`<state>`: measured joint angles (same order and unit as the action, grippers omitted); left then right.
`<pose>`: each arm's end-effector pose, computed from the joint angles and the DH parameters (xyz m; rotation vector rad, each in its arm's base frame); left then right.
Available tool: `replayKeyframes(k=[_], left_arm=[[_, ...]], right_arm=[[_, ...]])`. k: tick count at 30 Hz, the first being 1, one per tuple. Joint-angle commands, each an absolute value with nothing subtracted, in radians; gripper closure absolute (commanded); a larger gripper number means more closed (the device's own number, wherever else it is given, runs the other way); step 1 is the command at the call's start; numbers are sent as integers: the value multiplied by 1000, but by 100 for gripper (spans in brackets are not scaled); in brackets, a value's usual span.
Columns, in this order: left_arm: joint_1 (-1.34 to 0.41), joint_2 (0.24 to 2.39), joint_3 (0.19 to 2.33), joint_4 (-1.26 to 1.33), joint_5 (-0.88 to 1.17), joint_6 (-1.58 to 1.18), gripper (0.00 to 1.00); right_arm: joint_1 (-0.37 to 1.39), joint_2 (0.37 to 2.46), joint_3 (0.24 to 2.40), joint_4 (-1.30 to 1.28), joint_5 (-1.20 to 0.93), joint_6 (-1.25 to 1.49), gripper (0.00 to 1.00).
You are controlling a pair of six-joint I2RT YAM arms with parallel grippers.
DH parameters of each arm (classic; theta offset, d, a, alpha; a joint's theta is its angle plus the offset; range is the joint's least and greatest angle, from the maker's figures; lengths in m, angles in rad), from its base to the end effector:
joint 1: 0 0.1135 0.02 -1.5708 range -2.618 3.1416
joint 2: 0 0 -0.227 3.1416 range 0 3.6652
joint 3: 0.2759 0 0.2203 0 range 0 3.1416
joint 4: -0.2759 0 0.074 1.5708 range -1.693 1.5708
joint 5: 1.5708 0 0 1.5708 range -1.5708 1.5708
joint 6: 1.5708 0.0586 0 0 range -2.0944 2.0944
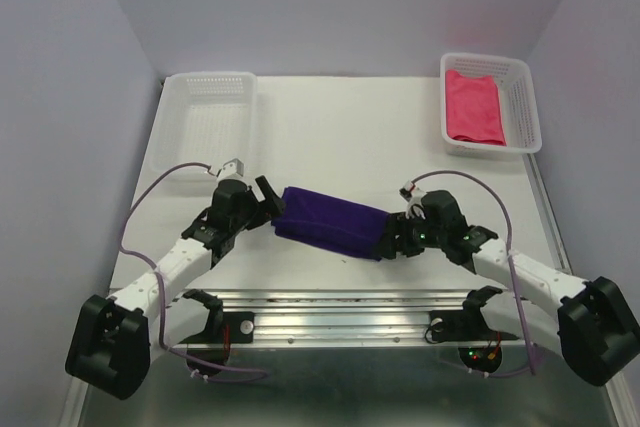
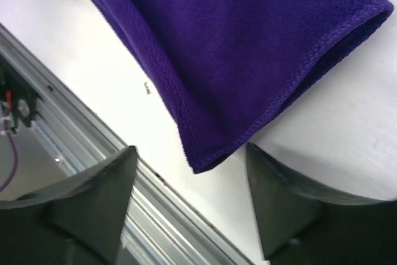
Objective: Fold and stack the towels
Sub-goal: Fold the towel
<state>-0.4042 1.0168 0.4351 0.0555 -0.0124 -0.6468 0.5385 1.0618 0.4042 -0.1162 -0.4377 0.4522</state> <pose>0.2074 -0.0879 0.1736 -0.2688 2.1414 -0.6116 0.1630 0.1263 0.1409 -0.3369 2.4524 0.9755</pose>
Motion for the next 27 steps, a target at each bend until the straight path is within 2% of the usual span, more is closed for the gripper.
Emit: replayKeyframes(k=[1,2,7,12,15,20,27], left_arm=[[-407,950,439,34,-35,-652,1],[-407,945,440,34,-31,-650,1],[-407,950,454,54,-23,-641,1],[-407,963,466,61,-18,-632,1],[-408,959,465,66,-21,-627,1],[-408,957,454,69,-20,-621,1],[-408,954,445,75,-8,-626,1]], right_arm=[[551,937,400,-152,-416,497,10],[551,918,405,-164,-407,503,0],[551,854,440,-232,-269,572,0],[551,954,492,-259,-91,670,0],[552,1035,506,-229,-74,704,0],[580,1141,518,-161,-29,773,3],[678,1302,595,-187,141,859,17]])
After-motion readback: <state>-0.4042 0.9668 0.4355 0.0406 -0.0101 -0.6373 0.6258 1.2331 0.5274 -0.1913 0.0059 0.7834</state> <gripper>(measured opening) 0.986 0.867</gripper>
